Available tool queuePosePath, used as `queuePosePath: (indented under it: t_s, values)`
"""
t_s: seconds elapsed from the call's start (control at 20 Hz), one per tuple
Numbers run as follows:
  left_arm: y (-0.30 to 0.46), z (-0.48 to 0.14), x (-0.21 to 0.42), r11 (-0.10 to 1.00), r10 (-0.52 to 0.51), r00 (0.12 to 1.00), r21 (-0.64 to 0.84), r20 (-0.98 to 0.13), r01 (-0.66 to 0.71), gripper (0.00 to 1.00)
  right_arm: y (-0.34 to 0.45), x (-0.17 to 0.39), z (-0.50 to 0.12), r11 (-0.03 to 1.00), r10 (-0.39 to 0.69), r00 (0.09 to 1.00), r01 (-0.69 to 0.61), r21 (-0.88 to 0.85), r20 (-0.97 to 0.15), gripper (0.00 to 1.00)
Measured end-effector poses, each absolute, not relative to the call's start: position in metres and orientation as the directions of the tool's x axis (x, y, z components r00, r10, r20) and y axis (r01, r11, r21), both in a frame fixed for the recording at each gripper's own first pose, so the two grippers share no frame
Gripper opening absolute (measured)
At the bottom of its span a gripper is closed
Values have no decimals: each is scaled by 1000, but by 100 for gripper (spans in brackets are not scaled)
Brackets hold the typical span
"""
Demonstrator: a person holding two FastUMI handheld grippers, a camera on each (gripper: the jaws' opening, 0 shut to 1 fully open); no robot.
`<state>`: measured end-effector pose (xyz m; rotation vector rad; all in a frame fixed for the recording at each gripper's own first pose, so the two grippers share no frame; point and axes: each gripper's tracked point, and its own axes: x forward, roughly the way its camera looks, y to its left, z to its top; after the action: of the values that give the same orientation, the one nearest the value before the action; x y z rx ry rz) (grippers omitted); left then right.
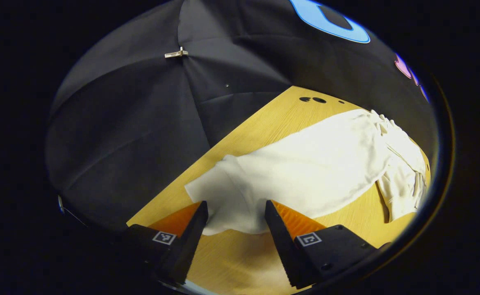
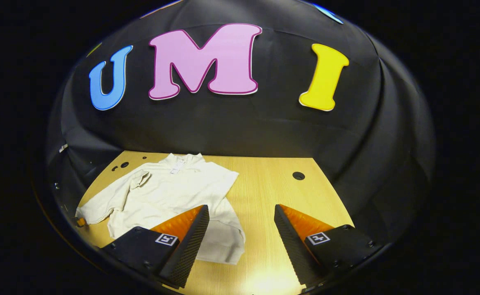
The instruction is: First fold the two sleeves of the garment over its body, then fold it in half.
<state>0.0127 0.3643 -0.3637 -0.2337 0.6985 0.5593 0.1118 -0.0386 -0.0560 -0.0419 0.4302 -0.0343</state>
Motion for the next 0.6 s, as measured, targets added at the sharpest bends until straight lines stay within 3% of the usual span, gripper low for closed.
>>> queuePosePath:
  t_s: [0.05, 0.3, 0.6]
  values:
    - [362, -362, 14, 838, 397, 631, -18, -666, -546, 89, -38, 108, -59, 999, -38, 908, 22, -43, -417, 98]
    - [346, -364, 31, 866, 405, 622, 63, -670, -495, 33, -35, 103, -74, 999, -12, 897, -9, -45, -442, 98]
    - [346, -360, 36, 793, 420, 598, -44, -683, -607, 13, -44, 112, -77, 1000, 4, 895, -9, -9, -446, 98]
